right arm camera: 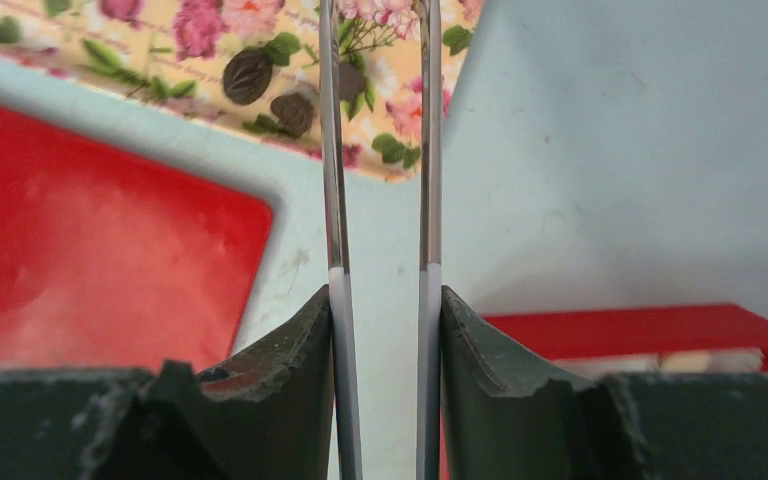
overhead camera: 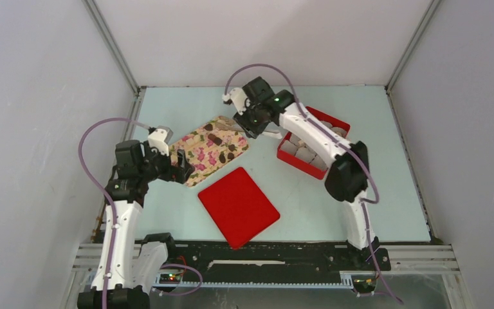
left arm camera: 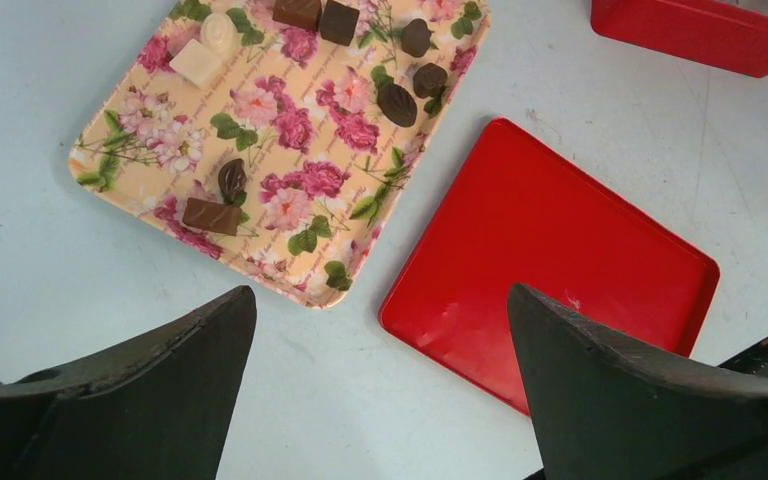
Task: Pack the chocolate
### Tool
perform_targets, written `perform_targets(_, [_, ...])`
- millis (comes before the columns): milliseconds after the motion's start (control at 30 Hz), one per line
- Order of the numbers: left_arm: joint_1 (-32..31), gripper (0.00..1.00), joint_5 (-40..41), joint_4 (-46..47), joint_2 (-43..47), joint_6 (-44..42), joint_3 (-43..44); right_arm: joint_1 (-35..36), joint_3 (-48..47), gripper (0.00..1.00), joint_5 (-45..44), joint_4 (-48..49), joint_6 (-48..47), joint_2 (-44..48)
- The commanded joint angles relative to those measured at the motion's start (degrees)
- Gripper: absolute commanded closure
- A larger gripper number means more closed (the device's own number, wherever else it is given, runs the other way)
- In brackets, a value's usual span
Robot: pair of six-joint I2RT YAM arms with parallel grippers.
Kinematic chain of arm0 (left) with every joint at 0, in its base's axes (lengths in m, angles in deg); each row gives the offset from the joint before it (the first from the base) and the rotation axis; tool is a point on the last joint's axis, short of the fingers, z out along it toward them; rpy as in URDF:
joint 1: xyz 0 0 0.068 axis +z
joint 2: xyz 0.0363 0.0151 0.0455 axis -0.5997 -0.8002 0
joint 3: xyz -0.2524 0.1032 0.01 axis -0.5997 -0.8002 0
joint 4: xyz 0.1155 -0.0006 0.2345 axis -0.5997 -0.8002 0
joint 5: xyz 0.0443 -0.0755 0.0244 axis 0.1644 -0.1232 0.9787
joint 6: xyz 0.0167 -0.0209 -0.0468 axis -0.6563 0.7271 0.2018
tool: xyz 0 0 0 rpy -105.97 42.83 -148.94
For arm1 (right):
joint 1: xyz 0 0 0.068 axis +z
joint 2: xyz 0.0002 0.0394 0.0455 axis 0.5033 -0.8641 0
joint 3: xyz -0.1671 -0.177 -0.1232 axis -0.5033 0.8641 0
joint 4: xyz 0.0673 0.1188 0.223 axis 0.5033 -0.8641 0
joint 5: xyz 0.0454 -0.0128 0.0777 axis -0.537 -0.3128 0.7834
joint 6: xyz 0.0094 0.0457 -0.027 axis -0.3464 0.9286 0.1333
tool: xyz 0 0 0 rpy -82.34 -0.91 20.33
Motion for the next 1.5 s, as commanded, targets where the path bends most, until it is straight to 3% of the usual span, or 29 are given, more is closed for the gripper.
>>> perform_targets(0, [0.4,0.0,-1.4,1.6,-1.5,1.3,0.6,-2.2,6.3,0.73,3.3,0.4,-0.2,13.0])
perform_targets(167, [-1.9,0.0,-1.0,1.5,-4.3,1.4,1.9,-5.9,22.2,0.73,1.8,1.0,-1.5,26.0])
perform_targets(333, [-3.6,0.0,-0.8,1.3,-7.7,1.1,3.2,-14.3,38.0,0.73,1.9,3.4,-1.9,37.9])
perform_targets(600, [-4.7,0.0,-1.9,0.7,-10.2,1.3,4.2,-29.9,46.6,0.73,2.5,0.0,-3.3,45.6])
perform_targets(867, [-4.9,0.0,-2.6,0.4,-10.9,1.5,5.6,-36.6,48.5,0.71,2.7,-0.5,-5.3,44.2])
perform_targets(1467, [-4.7,0.0,-1.1,-0.7,-7.9,0.1,4.6,-38.3,48.4,0.66,4.8,5.6,-5.3,34.8])
